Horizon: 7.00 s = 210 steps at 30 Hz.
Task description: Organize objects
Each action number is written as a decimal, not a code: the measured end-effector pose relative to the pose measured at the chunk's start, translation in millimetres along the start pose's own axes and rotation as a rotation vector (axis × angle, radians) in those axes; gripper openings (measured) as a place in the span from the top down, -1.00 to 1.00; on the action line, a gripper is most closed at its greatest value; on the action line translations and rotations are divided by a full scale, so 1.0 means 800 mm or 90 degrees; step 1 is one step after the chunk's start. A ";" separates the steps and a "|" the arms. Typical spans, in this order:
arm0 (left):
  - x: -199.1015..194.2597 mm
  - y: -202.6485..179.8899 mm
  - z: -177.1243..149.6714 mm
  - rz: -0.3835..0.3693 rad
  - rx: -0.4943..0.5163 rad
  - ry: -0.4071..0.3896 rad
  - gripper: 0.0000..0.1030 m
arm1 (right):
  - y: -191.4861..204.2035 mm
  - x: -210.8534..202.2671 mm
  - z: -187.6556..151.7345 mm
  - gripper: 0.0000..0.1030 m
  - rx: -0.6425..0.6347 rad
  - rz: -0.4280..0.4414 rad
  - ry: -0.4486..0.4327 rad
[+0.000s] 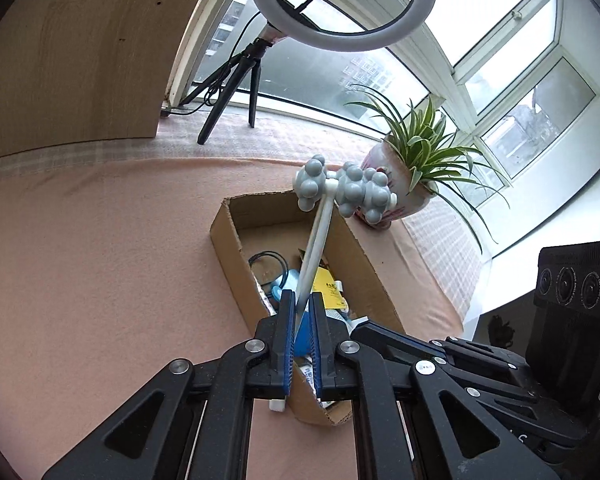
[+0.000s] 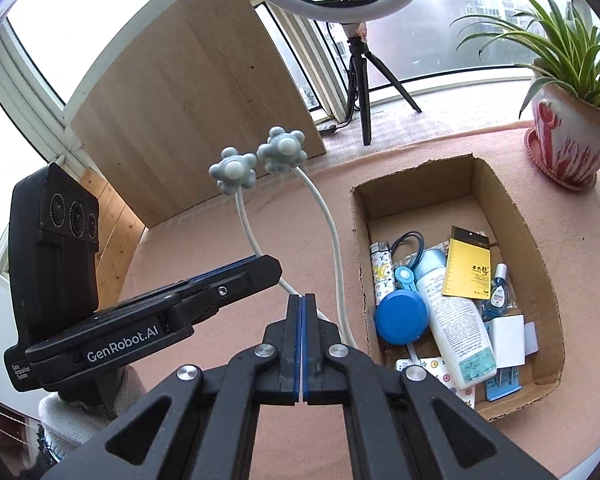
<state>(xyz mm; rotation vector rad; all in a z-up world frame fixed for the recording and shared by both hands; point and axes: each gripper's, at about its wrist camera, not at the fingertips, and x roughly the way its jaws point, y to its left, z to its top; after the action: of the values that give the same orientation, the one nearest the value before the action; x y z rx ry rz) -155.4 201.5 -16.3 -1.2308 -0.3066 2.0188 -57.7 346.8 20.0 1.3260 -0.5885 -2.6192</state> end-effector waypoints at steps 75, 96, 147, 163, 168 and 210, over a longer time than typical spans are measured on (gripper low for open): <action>0.121 -0.009 0.000 -0.097 -0.006 0.155 0.63 | -0.045 -0.001 -0.069 0.71 0.035 -0.003 0.110; 0.066 -0.011 -0.009 0.135 0.080 0.077 -0.31 | -0.091 -0.019 -0.038 0.29 0.029 -0.124 0.062; -0.237 0.187 -0.206 0.433 -0.085 -0.036 -0.86 | 0.182 0.072 -0.141 -0.39 -0.198 -0.169 0.006; -0.225 0.196 -0.205 0.413 -0.059 -0.005 -0.86 | 0.184 0.084 -0.147 -0.39 -0.171 -0.178 0.011; -0.223 0.195 -0.202 0.411 -0.055 -0.006 -0.86 | 0.179 0.086 -0.145 -0.39 -0.159 -0.182 0.017; -0.210 0.211 -0.203 0.422 -0.076 0.007 -0.86 | 0.165 0.097 -0.138 -0.39 -0.149 -0.189 0.034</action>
<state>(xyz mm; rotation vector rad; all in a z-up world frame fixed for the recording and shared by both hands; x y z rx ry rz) -52.9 -60.4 -78.9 -1.5612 -0.0031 2.5736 -21.9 172.1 -42.8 1.4984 -0.0745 -2.7586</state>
